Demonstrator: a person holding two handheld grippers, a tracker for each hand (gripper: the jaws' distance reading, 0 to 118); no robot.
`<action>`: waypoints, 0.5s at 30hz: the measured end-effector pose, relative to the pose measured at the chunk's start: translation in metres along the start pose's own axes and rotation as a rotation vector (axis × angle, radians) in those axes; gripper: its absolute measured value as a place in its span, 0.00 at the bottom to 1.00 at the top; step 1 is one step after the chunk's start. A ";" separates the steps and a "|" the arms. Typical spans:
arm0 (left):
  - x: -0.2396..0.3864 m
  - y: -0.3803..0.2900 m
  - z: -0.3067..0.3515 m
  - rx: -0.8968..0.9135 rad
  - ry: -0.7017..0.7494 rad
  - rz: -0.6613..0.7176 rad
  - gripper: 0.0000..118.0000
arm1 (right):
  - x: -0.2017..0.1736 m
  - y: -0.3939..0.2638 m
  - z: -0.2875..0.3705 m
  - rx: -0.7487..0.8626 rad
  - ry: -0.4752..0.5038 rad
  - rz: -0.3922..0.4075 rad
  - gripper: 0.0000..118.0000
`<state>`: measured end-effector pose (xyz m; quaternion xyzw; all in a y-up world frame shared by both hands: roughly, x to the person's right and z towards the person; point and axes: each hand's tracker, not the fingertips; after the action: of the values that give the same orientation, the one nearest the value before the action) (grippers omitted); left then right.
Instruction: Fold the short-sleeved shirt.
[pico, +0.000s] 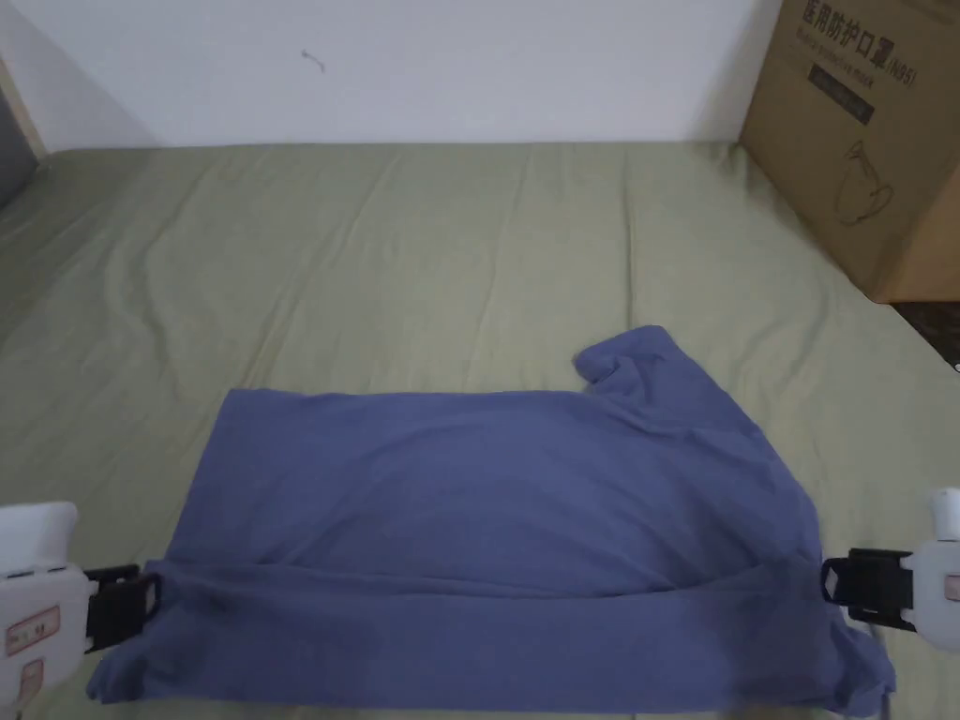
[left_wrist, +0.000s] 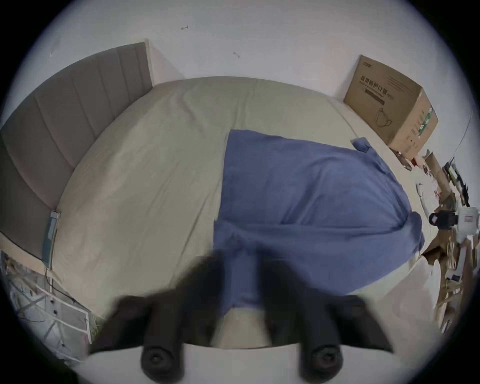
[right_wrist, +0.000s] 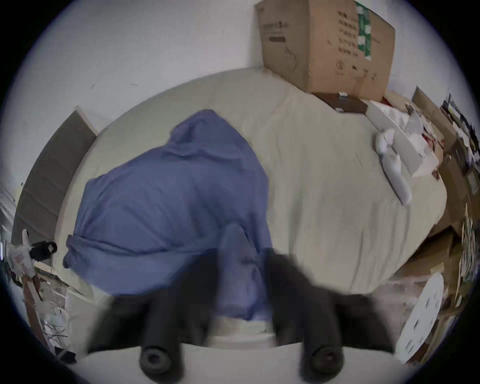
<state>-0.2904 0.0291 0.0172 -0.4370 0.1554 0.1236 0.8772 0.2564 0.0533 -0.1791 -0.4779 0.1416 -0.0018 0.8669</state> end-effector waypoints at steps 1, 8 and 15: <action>0.004 0.002 -0.007 -0.005 0.004 -0.004 0.00 | -0.010 0.002 0.001 0.001 -0.012 0.017 0.00; 0.021 0.021 -0.038 -0.049 -0.004 -0.011 0.00 | -0.006 0.018 -0.063 -0.074 0.023 -0.004 0.00; 0.032 0.063 -0.064 -0.037 -0.019 -0.014 0.00 | -0.005 0.115 -0.107 -0.015 0.057 0.015 0.37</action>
<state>-0.2933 0.0172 -0.0773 -0.4530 0.1419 0.1246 0.8713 0.2100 0.0276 -0.3274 -0.4832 0.1698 -0.0079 0.8588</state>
